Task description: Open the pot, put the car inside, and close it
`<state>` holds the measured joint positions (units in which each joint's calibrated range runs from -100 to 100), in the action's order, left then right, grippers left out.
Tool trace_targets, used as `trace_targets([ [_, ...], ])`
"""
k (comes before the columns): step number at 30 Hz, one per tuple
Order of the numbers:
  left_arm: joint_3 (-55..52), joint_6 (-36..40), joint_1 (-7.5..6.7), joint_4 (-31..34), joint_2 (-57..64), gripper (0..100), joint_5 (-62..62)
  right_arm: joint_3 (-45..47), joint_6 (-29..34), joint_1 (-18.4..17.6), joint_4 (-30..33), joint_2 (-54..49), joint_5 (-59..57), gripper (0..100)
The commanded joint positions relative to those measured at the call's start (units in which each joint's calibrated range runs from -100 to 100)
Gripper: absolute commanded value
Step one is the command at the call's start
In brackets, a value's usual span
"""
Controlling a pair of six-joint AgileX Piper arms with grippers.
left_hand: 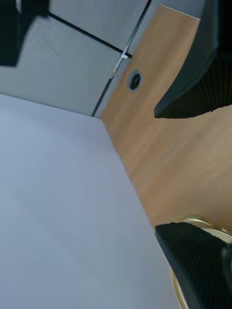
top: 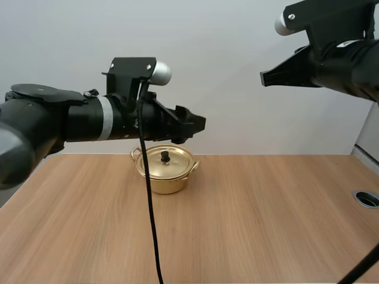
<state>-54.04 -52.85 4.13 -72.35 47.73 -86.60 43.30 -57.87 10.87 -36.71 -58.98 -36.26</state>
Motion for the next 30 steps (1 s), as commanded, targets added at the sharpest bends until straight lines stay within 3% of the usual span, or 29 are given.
trace_targets([
  [1,-3.71,22.78,-4.28,31.26,31.53,100,25.64,7.27,0.06,0.04,-2.18,-4.4,-0.18,0],
  [4,-10.78,44.72,-6.82,55.28,33.12,100,36.86,13.85,0.06,1.27,-1.17,-9.89,-13.45,0],
  [6,-16.31,56.25,-7.21,69.83,34.32,100,37.25,17.88,0.15,2.63,0.25,-13.3,-24.19,0],
  [9,-24.52,61.49,-7.21,79.42,36.15,100,39.84,23.18,2.37,3.18,1.9,-17.96,-30.39,0],
  [11,-29.5,60.04,-7.21,79.68,37.44,100,43.11,26.28,5.31,3.18,2.04,-20.98,-30.57,0],
  [14,-34.29,54.92,-7.21,73.44,39.27,100,47.96,29.92,9.5,3.18,1.77,-23.81,-30.4,0],
  [23,-45.96,54.1,-7.21,73.81,41.41,100,61.32,37.83,6.68,3.18,0.87,-24.43,-12.06,0],
  [27,-45.96,50.89,-7.21,73.85,41.41,100,56.62,40.73,4.13,3.18,-2.47,-24.43,-11.44,0],
  [30,-45.96,50.9,-7.21,73.74,41.41,100,56.62,41.15,4.13,3.07,-0.89,-24.43,-16.22,0],
])
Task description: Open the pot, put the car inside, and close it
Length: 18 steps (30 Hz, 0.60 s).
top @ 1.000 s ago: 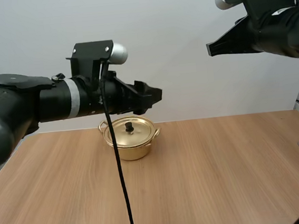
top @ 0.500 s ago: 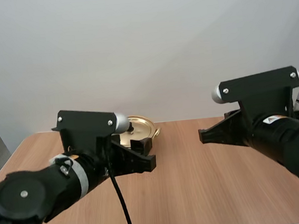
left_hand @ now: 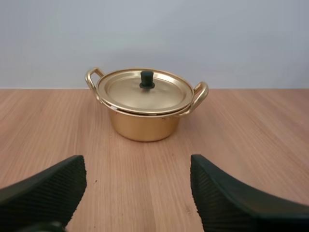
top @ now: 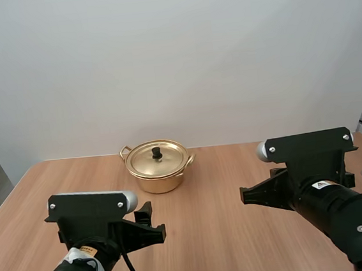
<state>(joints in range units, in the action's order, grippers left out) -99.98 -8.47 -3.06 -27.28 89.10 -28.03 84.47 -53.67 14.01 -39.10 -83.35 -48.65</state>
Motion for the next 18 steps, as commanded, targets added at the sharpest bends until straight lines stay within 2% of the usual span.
trace_targets([
  [1,-0.02,6.52,-0.02,28.66,0.03,100,-1.95,-0.02,-0.07,-0.41,2.62,-0.06,-4.69,0],
  [3,-0.02,6.52,-0.02,28.57,0.03,96,-1.95,0.17,0.31,-2.72,5.26,-1.64,-5.55,0],
  [5,-0.02,6.52,-0.02,28.57,0.62,64,-2.32,1.42,2.81,-6.24,8.32,-6.47,-4.71,0],
  [8,-0.02,6.52,-0.02,28.09,1.65,16,-2.08,3.39,10.31,-10.15,14.56,-13.44,-0.03,0],
  [9,-0.02,6.52,-0.02,27.8,2.03,3,-2.05,3.36,12.91,-10.86,17.29,-15.01,0.65,0],
  [10,-0.02,6.53,-0.02,27.6,2.52,0,-2.05,3.36,16.19,-11.52,19.88,-16.65,1.13,0],
  [14,-0.02,10.0,-0.02,27.8,5.61,0,-0.4,4.14,23.0,-12.04,24.75,-16.65,5.02,0],
  [18,-0.02,22.47,-0.02,32.31,9.66,0,3.62,7.47,30.27,-12.04,29.01,-16.65,9.87,0],
])
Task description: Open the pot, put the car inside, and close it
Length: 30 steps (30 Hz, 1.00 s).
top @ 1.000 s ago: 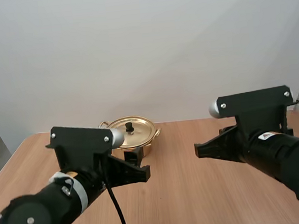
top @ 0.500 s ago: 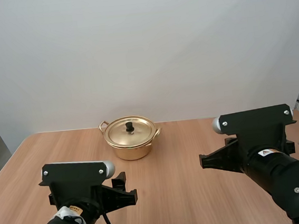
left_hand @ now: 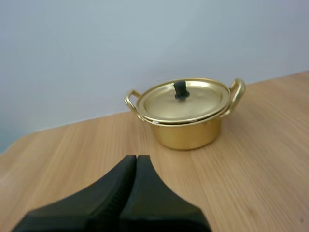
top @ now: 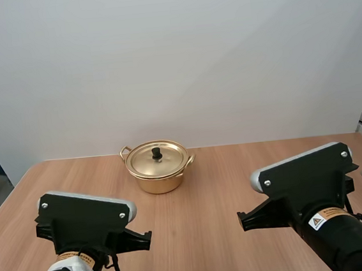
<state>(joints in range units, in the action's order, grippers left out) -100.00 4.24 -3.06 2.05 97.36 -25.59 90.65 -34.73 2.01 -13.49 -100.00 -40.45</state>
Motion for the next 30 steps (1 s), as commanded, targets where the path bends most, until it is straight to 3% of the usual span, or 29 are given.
trace_targets([
  [1,0.0,11.46,-0.02,2.95,2.49,0,1.41,2.87,12.68,-0.04,4.56,0.0,2.31,0],
  [4,0.0,11.73,-0.02,2.85,2.64,0,-4.04,8.89,14.8,-0.13,6.89,0.0,6.34,0],
  [9,0.0,12.05,0.05,2.98,2.64,0,-3.78,9.35,17.99,-1.64,7.98,0.0,9.23,0],
  [30,0.0,12.05,0.05,2.97,2.64,0,-3.69,9.35,17.99,-1.94,9.3,0.0,9.23,0],
])
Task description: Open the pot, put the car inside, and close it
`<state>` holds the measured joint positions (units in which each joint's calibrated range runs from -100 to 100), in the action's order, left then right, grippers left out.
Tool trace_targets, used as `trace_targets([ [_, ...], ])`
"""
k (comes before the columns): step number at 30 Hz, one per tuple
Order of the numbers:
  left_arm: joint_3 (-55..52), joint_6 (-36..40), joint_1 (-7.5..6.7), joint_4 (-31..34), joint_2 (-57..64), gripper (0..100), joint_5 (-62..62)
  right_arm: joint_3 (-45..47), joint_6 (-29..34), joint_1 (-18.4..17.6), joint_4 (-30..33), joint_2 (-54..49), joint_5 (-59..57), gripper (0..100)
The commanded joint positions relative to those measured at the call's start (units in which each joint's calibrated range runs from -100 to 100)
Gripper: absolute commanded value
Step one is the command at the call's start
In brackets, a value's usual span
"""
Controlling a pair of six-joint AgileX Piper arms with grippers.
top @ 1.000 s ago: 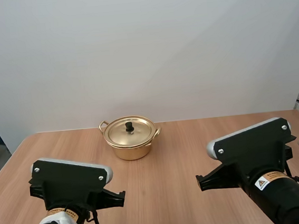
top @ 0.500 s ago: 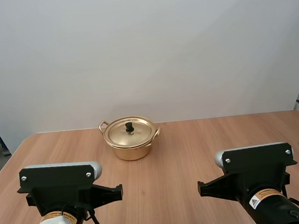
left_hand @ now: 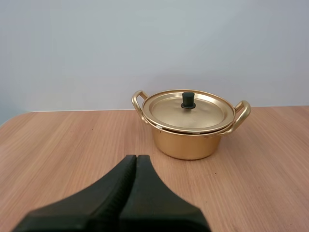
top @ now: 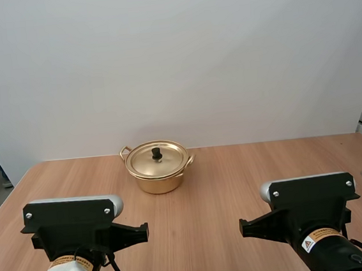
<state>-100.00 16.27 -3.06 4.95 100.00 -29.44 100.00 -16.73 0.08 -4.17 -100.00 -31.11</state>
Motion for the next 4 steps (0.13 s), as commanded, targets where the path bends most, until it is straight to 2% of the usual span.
trace_targets([
  [1,0.0,0.02,0.05,0.08,0.0,0,0.16,0.0,0.0,-0.01,-0.03,0.0,-0.11,0],
  [4,0.0,0.02,0.05,0.08,0.0,0,0.16,0.0,0.0,-0.01,-0.03,0.0,-0.11,0],
])
